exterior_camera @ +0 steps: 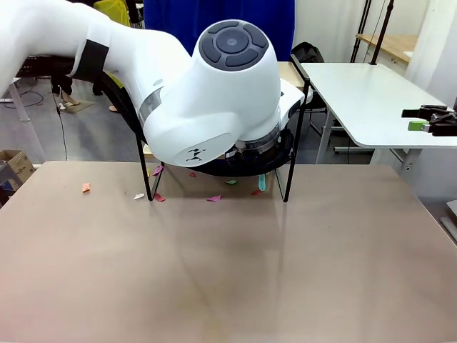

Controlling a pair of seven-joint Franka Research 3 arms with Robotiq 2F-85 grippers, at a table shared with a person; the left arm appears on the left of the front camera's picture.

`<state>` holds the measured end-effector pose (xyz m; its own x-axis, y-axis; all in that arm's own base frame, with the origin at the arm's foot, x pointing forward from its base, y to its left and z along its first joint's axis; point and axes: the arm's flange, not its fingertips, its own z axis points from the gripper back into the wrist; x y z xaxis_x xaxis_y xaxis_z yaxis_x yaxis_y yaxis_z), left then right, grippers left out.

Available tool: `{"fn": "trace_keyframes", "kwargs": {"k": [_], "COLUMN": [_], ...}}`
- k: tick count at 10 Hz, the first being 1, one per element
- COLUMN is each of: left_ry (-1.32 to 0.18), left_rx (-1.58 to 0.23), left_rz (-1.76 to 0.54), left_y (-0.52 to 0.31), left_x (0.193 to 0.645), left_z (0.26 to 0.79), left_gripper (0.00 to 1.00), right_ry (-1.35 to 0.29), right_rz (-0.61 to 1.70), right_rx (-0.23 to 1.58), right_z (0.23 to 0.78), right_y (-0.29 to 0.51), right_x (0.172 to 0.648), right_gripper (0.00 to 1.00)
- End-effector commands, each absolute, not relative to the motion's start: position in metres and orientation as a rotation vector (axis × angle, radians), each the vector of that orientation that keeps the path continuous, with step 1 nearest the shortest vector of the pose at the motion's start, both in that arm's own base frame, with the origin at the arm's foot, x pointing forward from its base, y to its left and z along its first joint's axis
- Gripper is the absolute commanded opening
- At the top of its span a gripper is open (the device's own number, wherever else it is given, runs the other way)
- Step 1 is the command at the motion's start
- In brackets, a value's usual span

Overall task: Clean the shelf.
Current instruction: Clean the specific section of the Shelf indicated by the human with the Duster.

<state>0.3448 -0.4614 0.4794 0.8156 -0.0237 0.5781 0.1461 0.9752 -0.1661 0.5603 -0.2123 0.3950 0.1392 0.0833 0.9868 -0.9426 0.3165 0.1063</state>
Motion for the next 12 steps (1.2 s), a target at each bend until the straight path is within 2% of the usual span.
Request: {"fn": "trace_keyframes", "kwargs": {"k": [1,4,8,12], "left_ry": [-0.611,-0.517,-0.401,-0.316], "left_rx": [-0.207,-0.08,0.066,0.261], "left_rz": [-0.087,-0.098,-0.089,-0.085], "left_y": [-0.461,-0.418,-0.311,-0.224], "left_x": [0.346,0.357,0.362,0.364], "left_z": [0.479,0.476,0.467,0.487], "left_gripper": [0.13,0.13,0.13,0.13], "right_ry": [-1.181,-1.181,-1.181,-1.181], "right_rz": [0.938,0.938,0.938,0.938], "right_rx": [0.958,0.958,0.958,0.958], "right_z": [0.398,0.398,0.398,0.398], "right_y": [-0.211,-0.211,-0.211,-0.211], "right_x": [0.56,0.56,0.56,0.56], "right_gripper": [1.0,1.0,1.0,1.0]}}
